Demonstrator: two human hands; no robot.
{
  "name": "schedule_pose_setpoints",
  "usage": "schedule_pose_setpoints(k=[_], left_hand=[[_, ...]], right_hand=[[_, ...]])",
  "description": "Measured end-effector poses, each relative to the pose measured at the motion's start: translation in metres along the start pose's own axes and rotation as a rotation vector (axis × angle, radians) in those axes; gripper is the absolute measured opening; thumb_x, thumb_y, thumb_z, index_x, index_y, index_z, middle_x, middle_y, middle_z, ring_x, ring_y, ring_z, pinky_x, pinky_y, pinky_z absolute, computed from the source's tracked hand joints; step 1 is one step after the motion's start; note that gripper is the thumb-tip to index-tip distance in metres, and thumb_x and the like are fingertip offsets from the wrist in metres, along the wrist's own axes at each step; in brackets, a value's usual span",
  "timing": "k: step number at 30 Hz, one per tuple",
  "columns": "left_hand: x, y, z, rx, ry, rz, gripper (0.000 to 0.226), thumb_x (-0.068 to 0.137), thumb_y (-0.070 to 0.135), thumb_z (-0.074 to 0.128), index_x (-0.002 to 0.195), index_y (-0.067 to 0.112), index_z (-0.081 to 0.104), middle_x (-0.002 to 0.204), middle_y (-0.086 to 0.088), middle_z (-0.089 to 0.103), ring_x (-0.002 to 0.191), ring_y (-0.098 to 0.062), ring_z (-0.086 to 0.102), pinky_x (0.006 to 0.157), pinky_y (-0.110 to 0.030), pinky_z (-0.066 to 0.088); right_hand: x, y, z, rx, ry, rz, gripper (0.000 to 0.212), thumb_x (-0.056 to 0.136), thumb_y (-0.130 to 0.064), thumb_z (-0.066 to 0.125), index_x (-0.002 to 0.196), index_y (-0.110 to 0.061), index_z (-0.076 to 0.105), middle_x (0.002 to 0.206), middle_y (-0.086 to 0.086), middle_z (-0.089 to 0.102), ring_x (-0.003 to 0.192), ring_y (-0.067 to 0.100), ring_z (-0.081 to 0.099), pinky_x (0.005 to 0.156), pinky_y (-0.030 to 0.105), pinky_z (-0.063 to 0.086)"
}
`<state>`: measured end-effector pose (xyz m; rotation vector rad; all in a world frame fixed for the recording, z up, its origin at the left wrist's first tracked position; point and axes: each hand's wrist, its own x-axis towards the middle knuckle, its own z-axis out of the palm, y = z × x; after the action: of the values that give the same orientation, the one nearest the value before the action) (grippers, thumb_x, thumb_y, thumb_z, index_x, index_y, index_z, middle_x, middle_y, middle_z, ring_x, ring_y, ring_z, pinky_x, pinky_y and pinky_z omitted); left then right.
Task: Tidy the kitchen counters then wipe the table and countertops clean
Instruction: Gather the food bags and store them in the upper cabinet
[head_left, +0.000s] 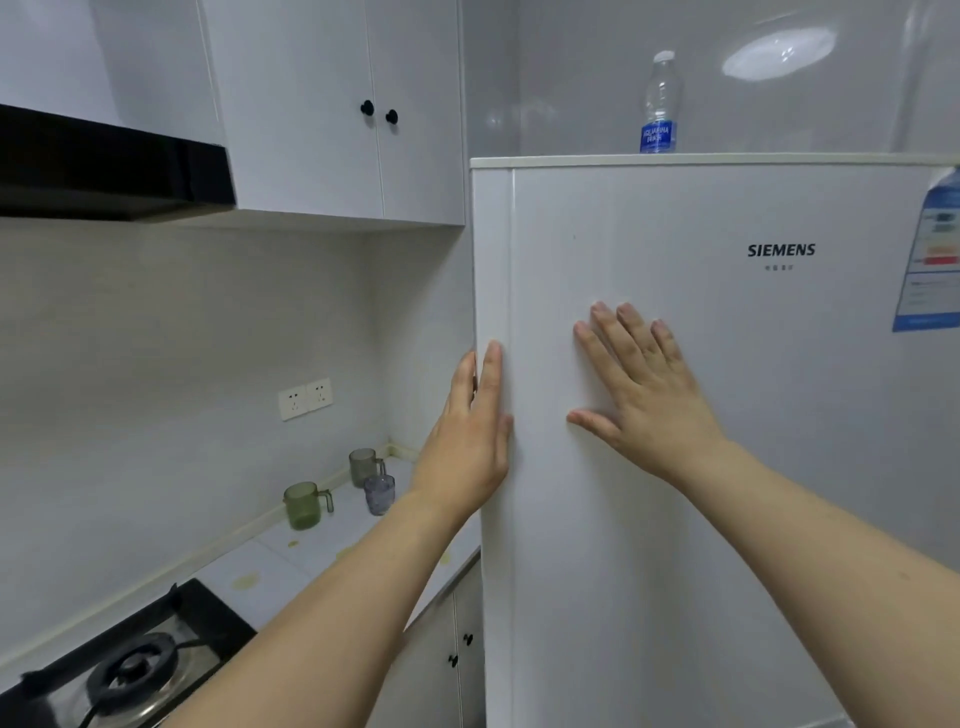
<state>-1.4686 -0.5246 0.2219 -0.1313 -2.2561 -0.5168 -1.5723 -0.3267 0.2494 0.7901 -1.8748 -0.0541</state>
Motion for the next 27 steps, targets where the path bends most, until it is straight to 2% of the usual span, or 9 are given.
schedule_pose_setpoints(k=[7, 10, 14, 22, 27], left_hand=[[0.055, -0.039, 0.051, -0.103, 0.055, -0.058, 0.072, 0.101, 0.022, 0.044, 0.157, 0.025, -0.002, 0.162, -0.008, 0.005, 0.147, -0.026, 0.017, 0.114, -0.033, 0.024], [0.071, -0.052, 0.069, -0.104, 0.061, -0.086, 0.073, 0.101, 0.023, 0.045, 0.157, 0.025, -0.003, 0.162, -0.01, 0.005, 0.147, -0.027, 0.015, 0.115, -0.035, 0.022], [0.102, -0.073, 0.097, -0.101, 0.056, -0.102, 0.074, 0.1, 0.024, 0.047, 0.157, 0.023, -0.001, 0.162, -0.012, 0.007, 0.148, -0.026, 0.012, 0.114, -0.029, 0.015], [0.154, -0.1, 0.146, -0.181, 0.071, -0.143, 0.072, 0.101, 0.026, 0.048, 0.157, 0.027, 0.003, 0.16, -0.004, 0.014, 0.148, -0.017, 0.017, 0.12, -0.035, 0.02], [0.183, -0.109, 0.176, -0.224, 0.06, -0.184, 0.067, 0.102, 0.034, 0.044, 0.156, 0.031, 0.004, 0.16, 0.006, 0.013, 0.147, -0.009, 0.016, 0.111, -0.023, 0.019]], right_hand=[[0.025, 0.014, 0.062, -0.09, 0.019, 0.007, 0.082, 0.087, -0.057, 0.041, 0.152, -0.01, 0.024, 0.16, 0.008, 0.017, 0.147, 0.028, 0.014, 0.117, 0.052, 0.014], [0.032, 0.02, 0.082, -0.129, 0.042, -0.009, 0.081, 0.087, -0.056, 0.042, 0.152, -0.01, 0.025, 0.16, 0.008, 0.018, 0.147, 0.027, 0.015, 0.117, 0.052, 0.014], [0.046, 0.029, 0.117, -0.158, 0.079, -0.017, 0.08, 0.087, -0.054, 0.046, 0.152, -0.01, 0.026, 0.16, 0.008, 0.019, 0.147, 0.027, 0.015, 0.117, 0.052, 0.014], [0.064, 0.053, 0.173, -0.216, 0.087, -0.041, 0.076, 0.092, -0.049, 0.044, 0.152, -0.007, 0.022, 0.161, 0.01, 0.014, 0.148, 0.028, 0.011, 0.119, 0.051, 0.011], [0.072, 0.062, 0.199, -0.25, 0.082, -0.028, 0.063, 0.099, -0.034, 0.035, 0.152, -0.004, 0.019, 0.161, 0.013, 0.012, 0.148, 0.031, 0.009, 0.119, 0.051, 0.008]])
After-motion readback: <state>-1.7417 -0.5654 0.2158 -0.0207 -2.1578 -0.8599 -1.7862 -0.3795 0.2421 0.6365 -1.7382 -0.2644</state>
